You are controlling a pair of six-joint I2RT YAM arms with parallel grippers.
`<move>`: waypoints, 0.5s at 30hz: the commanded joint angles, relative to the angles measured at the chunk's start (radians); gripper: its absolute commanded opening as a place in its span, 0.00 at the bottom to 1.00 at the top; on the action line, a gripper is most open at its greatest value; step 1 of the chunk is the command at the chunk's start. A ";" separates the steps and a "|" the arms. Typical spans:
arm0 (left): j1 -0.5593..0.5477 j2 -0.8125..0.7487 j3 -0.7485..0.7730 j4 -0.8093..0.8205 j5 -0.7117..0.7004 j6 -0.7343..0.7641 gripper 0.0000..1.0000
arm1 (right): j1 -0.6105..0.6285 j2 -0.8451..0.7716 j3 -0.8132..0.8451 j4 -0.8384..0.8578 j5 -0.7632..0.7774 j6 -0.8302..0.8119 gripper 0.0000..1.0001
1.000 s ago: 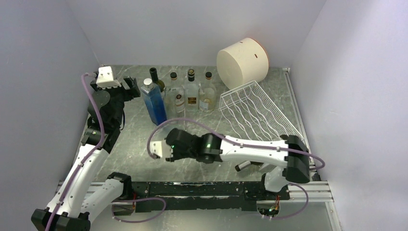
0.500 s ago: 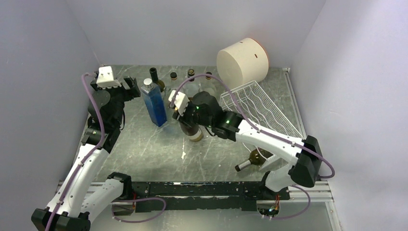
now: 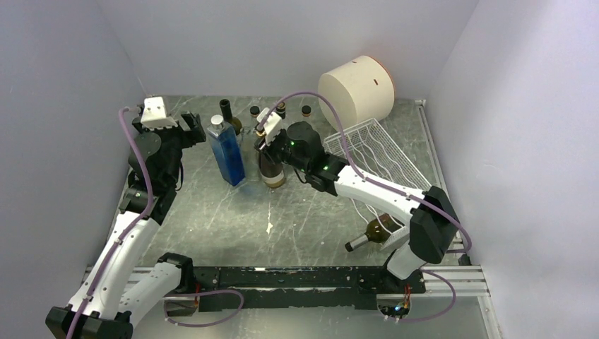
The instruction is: Take the wine bottle off the wine rack
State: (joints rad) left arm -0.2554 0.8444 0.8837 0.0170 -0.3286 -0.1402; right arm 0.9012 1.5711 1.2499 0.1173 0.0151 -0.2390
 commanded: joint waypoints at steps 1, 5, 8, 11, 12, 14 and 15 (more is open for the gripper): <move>-0.001 -0.011 0.033 0.009 0.011 -0.002 0.87 | -0.028 -0.038 -0.004 0.395 0.044 0.000 0.00; -0.001 -0.005 0.034 0.009 0.013 -0.002 0.87 | -0.038 -0.026 -0.024 0.457 0.042 0.003 0.00; 0.001 -0.008 0.033 0.009 0.016 -0.004 0.87 | -0.051 -0.025 -0.047 0.496 0.042 0.014 0.00; 0.001 -0.007 0.032 0.010 0.013 -0.002 0.87 | -0.064 -0.021 -0.078 0.541 0.038 0.029 0.00; 0.001 -0.004 0.033 0.008 0.012 -0.002 0.87 | -0.069 -0.019 -0.081 0.546 0.034 0.030 0.00; 0.001 -0.002 0.036 0.008 0.019 -0.004 0.86 | -0.075 -0.014 -0.089 0.556 0.031 0.032 0.00; 0.001 -0.002 0.034 0.008 0.023 -0.005 0.86 | -0.078 -0.015 -0.096 0.569 0.032 0.038 0.00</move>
State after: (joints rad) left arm -0.2550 0.8436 0.8841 0.0166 -0.3283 -0.1402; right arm 0.8448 1.5864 1.1362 0.3920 0.0322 -0.1825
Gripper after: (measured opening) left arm 0.867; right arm 0.400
